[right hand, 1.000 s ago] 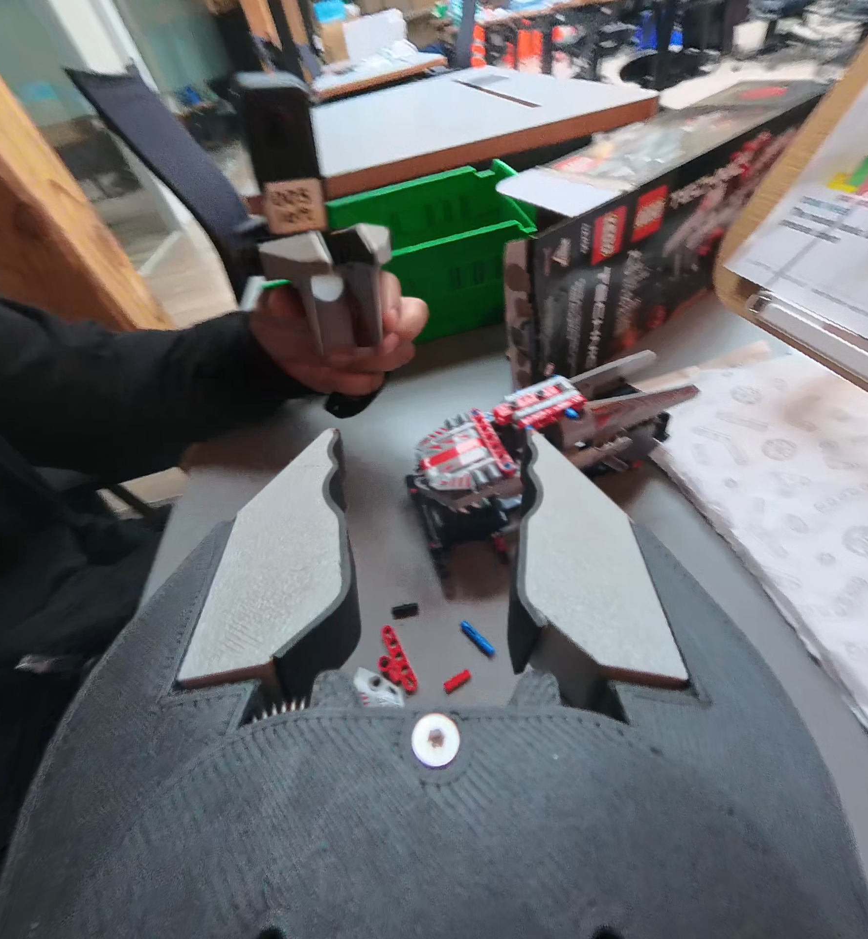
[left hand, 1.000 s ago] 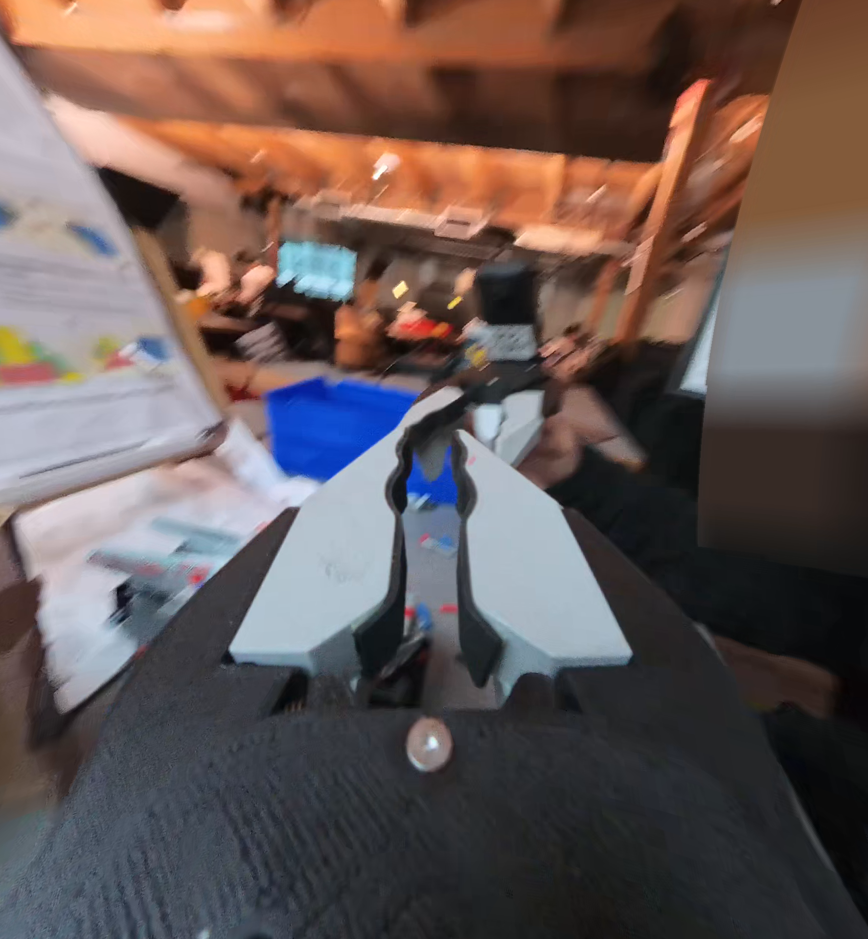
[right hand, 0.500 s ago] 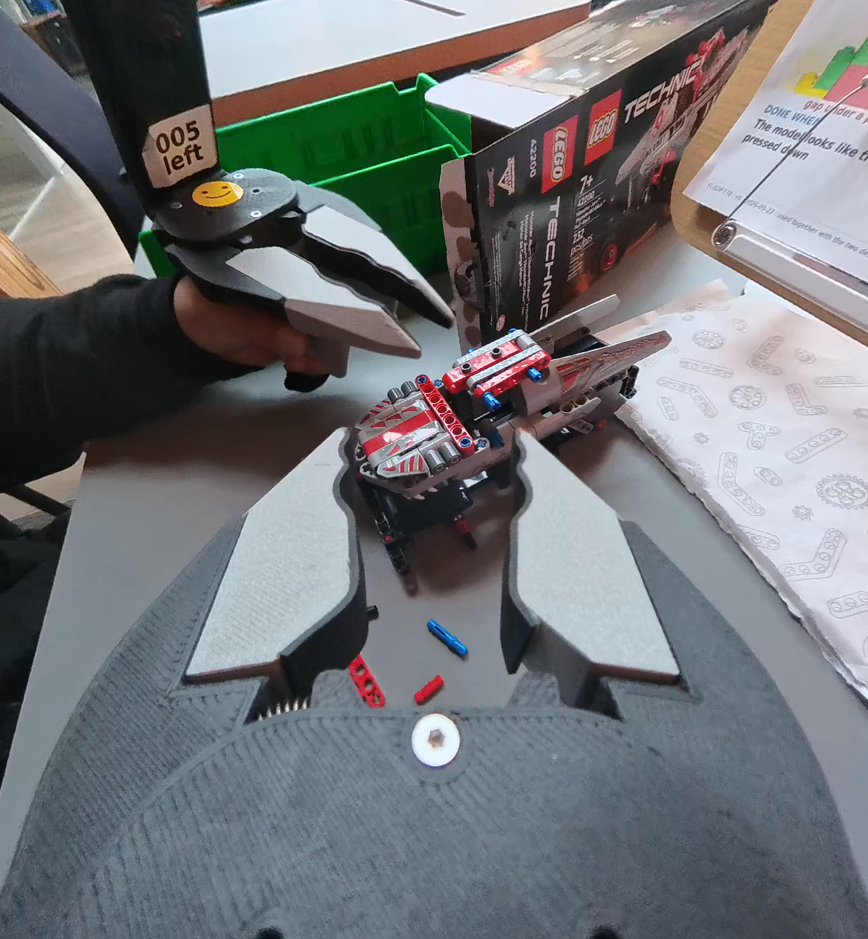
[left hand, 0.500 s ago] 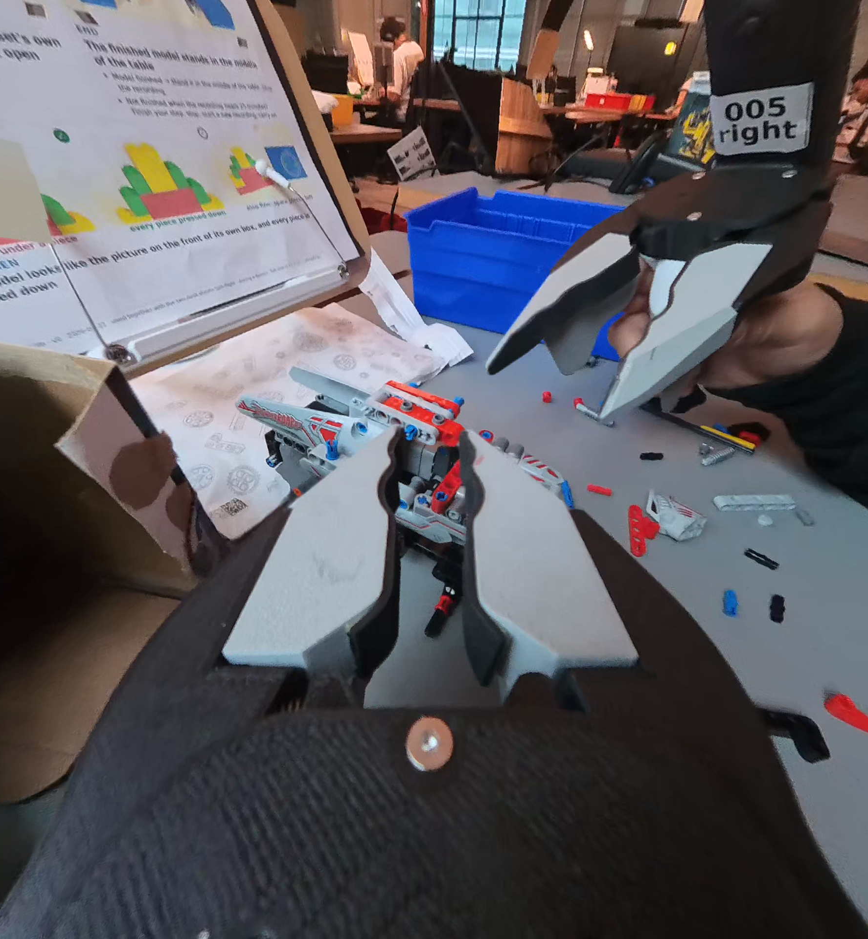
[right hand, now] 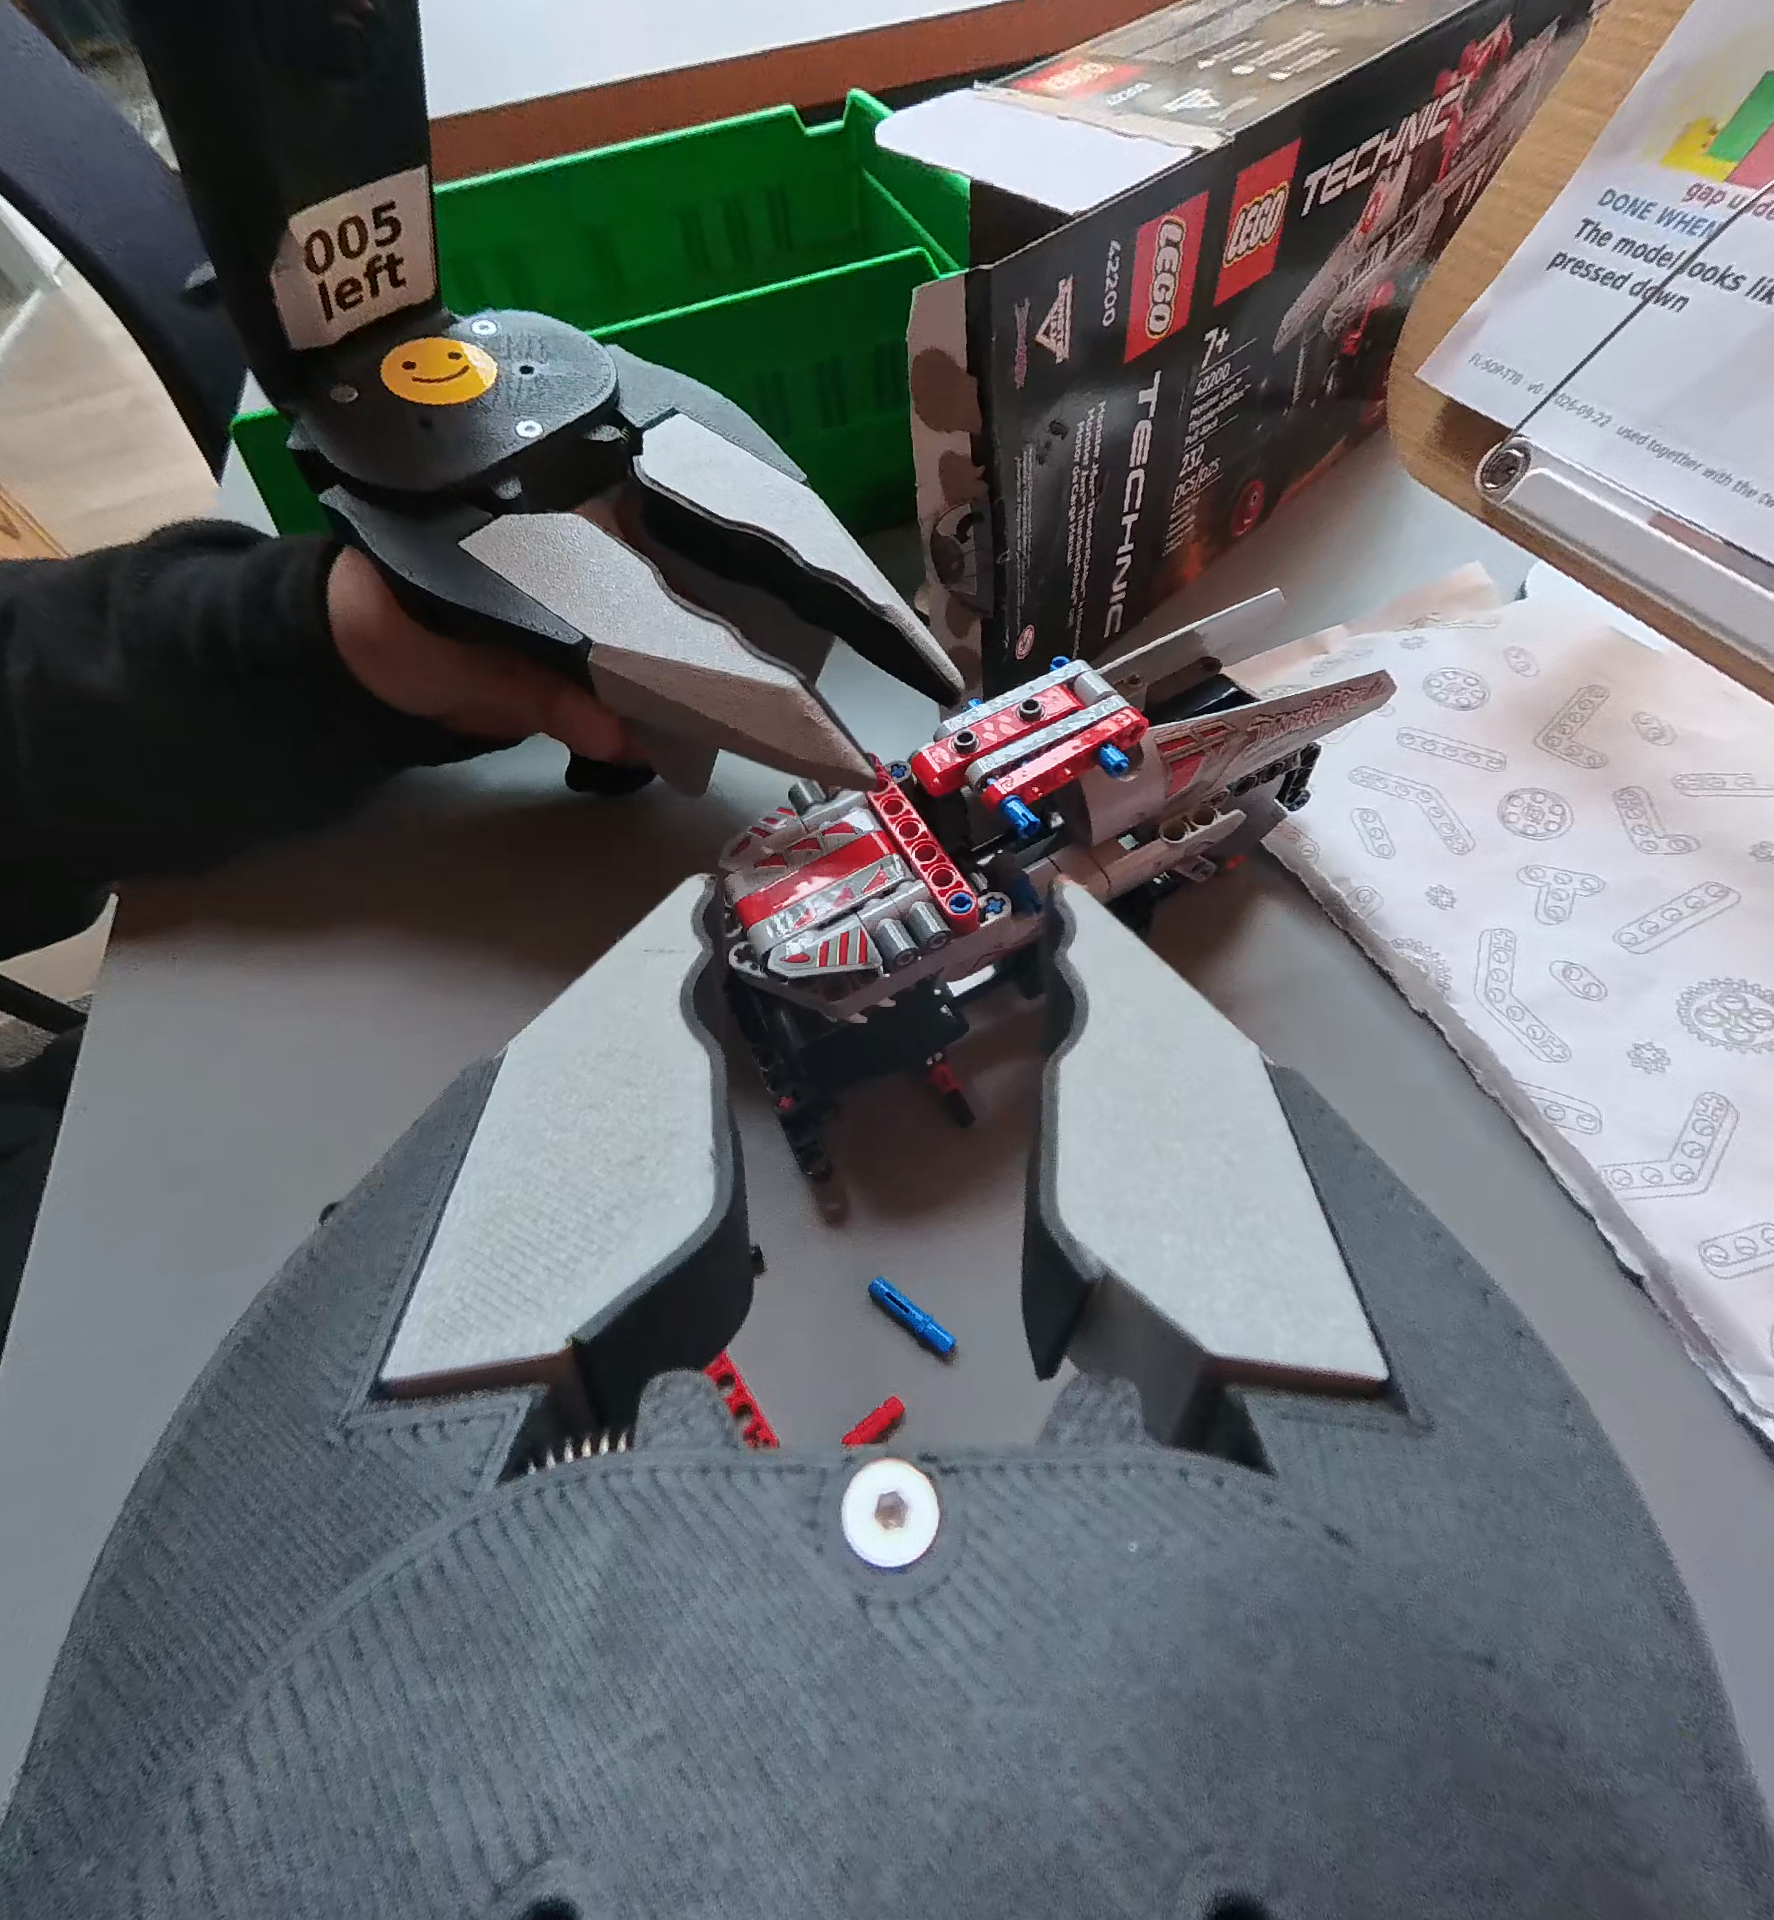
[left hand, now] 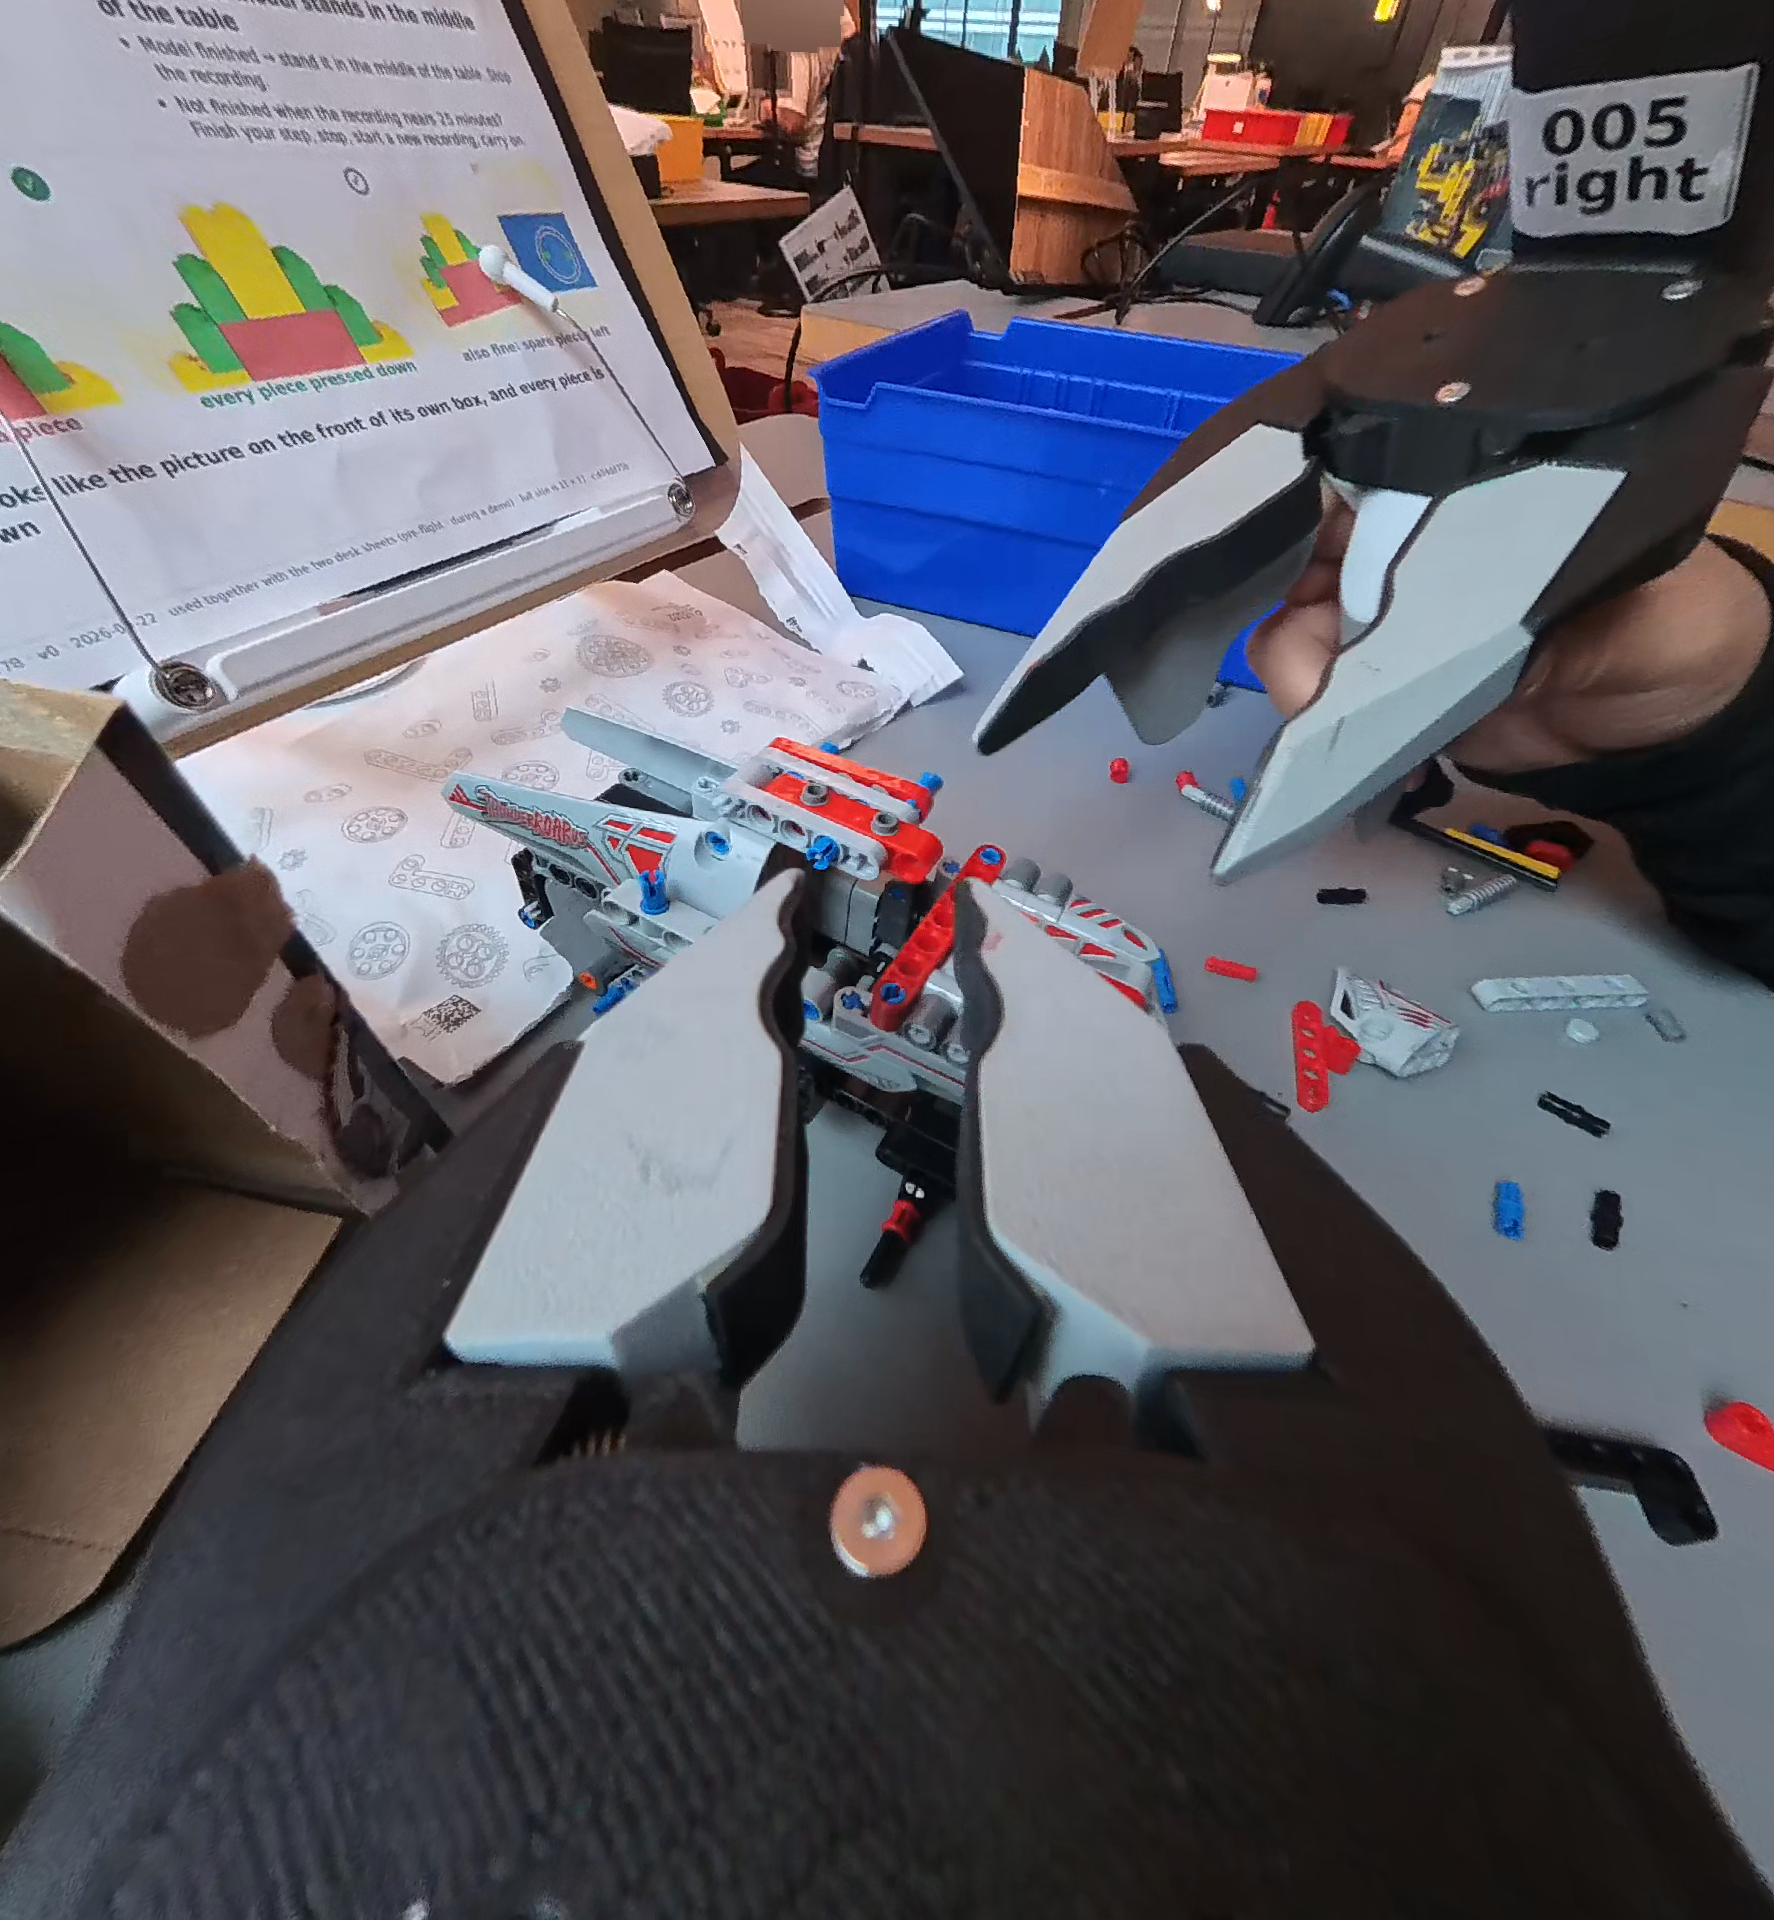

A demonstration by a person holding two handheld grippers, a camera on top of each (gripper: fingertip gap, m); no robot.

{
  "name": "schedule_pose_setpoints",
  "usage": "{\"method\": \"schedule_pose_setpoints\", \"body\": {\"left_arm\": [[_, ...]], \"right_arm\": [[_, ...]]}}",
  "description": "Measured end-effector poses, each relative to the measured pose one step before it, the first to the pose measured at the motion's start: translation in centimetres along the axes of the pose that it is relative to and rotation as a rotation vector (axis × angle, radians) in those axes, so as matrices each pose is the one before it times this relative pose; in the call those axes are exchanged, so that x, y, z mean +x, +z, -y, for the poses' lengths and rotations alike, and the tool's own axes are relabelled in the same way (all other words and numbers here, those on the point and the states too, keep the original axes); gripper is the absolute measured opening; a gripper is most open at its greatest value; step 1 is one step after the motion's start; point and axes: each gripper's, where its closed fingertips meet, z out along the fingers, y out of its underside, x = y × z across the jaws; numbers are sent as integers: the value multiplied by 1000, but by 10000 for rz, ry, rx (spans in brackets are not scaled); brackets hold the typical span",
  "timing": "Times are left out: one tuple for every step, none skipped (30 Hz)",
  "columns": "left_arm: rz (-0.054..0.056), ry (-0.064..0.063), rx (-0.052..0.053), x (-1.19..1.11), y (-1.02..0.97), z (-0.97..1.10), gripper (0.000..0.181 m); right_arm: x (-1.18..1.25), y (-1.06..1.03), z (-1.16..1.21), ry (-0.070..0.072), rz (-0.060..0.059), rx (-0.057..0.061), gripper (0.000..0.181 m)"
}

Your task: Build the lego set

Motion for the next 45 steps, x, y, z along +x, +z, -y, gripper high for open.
{"method": "schedule_pose_setpoints", "body": {"left_arm": [[-35, -105, 21, -29, -33, 26, 22], [-44, -123, 8, -34, -18, -3, 21], [-53, -140, -24, -40, -17, -58, 21], [-33, -136, -40, -81, 3, -78, 20], [-4, -94, -42, -100, 8, -71, 20], [30, -23, -56, -120, 11, -106, 20], [73, 65, -68, -128, 3, -94, 20], [118, 155, -75, -144, -7, -104, 21], [161, 222, -74, -148, 3, -84, 21], [161, 247, -68, -106, 15, -79, 20], [130, 215, -37, -39, 13, -36, 20], [81, 178, -29, 5, 17, -8, 19], [145, 150, -122, -122, 16, -176, 17], [302, 133, -168, -443, 28, -274, 13], [259, 120, -72, -424, -40, -123, 12], [51, 99, -39, -179, -19, -97, 13], [-67, -9, 6, -10, -2, -24, 14], [-150, -112, 124, 114, -14, 149, 14], [-280, -191, 158, 286, -48, 214, 17], [-326, -244, 100, 336, -47, 166, 19], [-264, -232, 5, 230, -17, 19, 21], [-85, -170, -64, -20, -18, -71, 22], [35, -45, -19, -148, -11, -51, 23], [67, 41, 12, -159, 10, -86, 23], [99, 26, -6, -202, 35, -129, 23], [54, -53, 41, -163, 29, -22, 23], [-64, -101, 12, -23, -25, -5, 24], [-69, -104, -20, -21, -41, -4, 25], [-57, -56, 12, -1, -38, 53, 26], [-59, -8, 80, 48, -57, 143, 27], [-54, 24, 119, 98, -73, 191, 27], [-32, 26, 90, 96, -48, 142, 27], [-18, 11, 9, 108, -10, 23, 27], [4, 8, -26, 81, 48, -26, 26], [8, 41, -71, 60, 99, -127, 26], [20, 56, -121, 12, 116, -232, 26], [16, -4, 16, -12, 66, -24, 26], [-22, -37, 12, 3, 11, -20, 25], [-10, -65, -4, -52, 8, -26, 25], [-19, -77, -15, -39, -6, -21, 24], [-71, -87, -9, 51, 7, -9, 24], [-159, -137, 2, 227, 14, -3, 20], [-299, -185, -9, 452, 62, -48, 11], [-264, -247, 21, 412, 134, -77, 2], [-45, -258, 69, 19, 126, -8, 0]], "right_arm": [[90, 3, 33, 29, -33, 42, 57], [141, 14, -10, 11, -67, 19, 57], [187, 15, -34, -6, -105, 9, 58], [232, 17, -39, -21, -136, 4, 58], [204, 16, -52, -26, -120, -6, 58], [108, 26, -73, -3, -53, -20, 58], [46, 26, -60, 35, -9, -21, 58], [110, 20, -54, 59, -46, -15, 58], [242, 8, -78, 63, -120, -26, 58], [286, 6, -102, 54, -136, -38, 58], [178, -4, -77, 51, -69, -19, 58], [26, 1, 17, 56, 23, 36, 58], [-97, 18, 82, 66, 89, 70, 58], [-179, 46, 87, 74, 117, 46, 59], [-215, 79, 36, 61, 107, -8, 62], [-304, 108, -15, -11, 120, -59, 63], [-375, 121, -48, -126, 146, -78, 64], [-221, 120, -42, -212, 50, -39, 65], [67, 98, -53, -224, -90, 3, 66], [187, 72, -84, -173, -109, 10, 68], [159, 48, -68, -109, -26, 25, 69], [83, -3, 20, -52, 52, 84, 69], [92, -35, 152, 3, 59, 133, 67], [132, -77, 216, 37, 48, 133, 66], [81, -101, 312, 29, 76, 128, 66], [88, -111, 420, 16, 81, 120, 63], [167, -115, 478, 26, 44, 83, 62], [193, -58, 494, 29, 48, 47, 61], [200, 13, 445, 31, 47, 27, 62], [223, 95, 332, 32, 57, -18, 63], [158, 206, 162, 53, 122, -77, 68], [123, 318, 28, 100, 159, -130, 74], [126, 393, -71, 73, 155, -166, 78], [128, 429, -165, -10, 112, -202, 77], [86, 482, -337, -43, 106, -303, 75], [10, 514, -504, -44, 134, -420, 74], [8, 511, -498, -49, 87, -425, 74], [-11, 476, -352, -50, 43, -337, 72], [58, 393, -179, -28, -41, -235, 67], [227, 260, -14, 12, -171, -140, 63], [155, 166, 105, 60, -118, -49, 53], [-136, 188, 137, 78, 85, 19, 50], [-402, 184, 38, -7, 265, 3, 46], [-418, 118, -76, -104, 286, -45, 37], [-214, 5, -57, -97, 175, -18, 28]]}}
